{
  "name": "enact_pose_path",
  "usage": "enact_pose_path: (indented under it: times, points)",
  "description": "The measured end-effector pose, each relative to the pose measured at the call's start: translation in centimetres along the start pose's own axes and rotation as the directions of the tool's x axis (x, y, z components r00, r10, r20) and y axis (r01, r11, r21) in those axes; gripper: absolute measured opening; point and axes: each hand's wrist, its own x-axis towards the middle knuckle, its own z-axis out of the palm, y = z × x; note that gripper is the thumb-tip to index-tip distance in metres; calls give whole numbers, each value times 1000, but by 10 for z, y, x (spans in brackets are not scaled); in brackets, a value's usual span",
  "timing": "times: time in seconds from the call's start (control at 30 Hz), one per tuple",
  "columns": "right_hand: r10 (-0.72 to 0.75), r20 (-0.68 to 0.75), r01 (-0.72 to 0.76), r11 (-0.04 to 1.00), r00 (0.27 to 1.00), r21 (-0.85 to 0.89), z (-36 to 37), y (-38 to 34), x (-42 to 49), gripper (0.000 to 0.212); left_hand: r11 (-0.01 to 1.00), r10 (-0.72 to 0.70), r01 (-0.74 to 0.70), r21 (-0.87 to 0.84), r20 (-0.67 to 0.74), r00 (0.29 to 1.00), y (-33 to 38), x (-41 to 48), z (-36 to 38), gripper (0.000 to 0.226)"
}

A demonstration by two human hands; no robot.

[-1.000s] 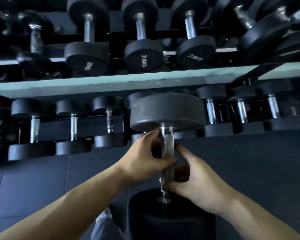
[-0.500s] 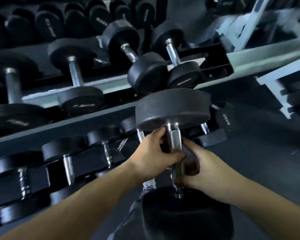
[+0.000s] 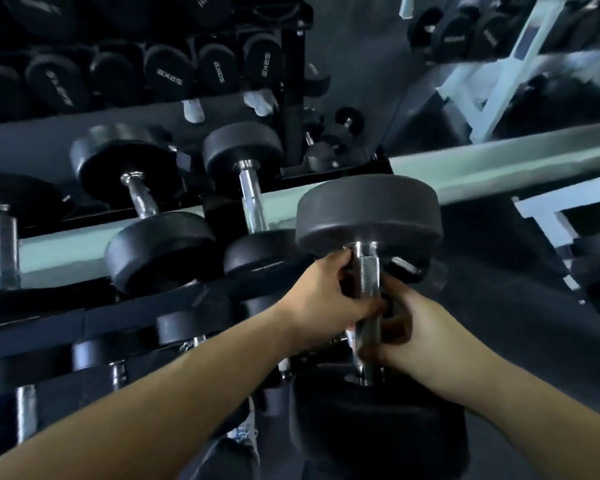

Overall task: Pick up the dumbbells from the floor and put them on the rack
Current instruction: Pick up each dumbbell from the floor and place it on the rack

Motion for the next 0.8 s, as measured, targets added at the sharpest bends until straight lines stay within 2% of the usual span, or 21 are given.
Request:
enact_pose_path:
  times: [0.17,0.33,0.47,0.8]
  points:
    - [-41,72,44,998,997,-48,-84,15,62,60,998,-40,34,-48,-132,990,27,78,30,27]
    - [-84,141,94,993,986,-66,-132,23,121,65,992,-97,79,-94,-208,973,38,140,36,34]
    - [-139,159,149,987,977,-52,-147,24,163,69,989,-123,99,-112,-228,966,39,174,25,37]
    - [-126,194,118,992,973,53,-145,24,232,77,985,-155,133,-109,-224,962,31,224,-11,36]
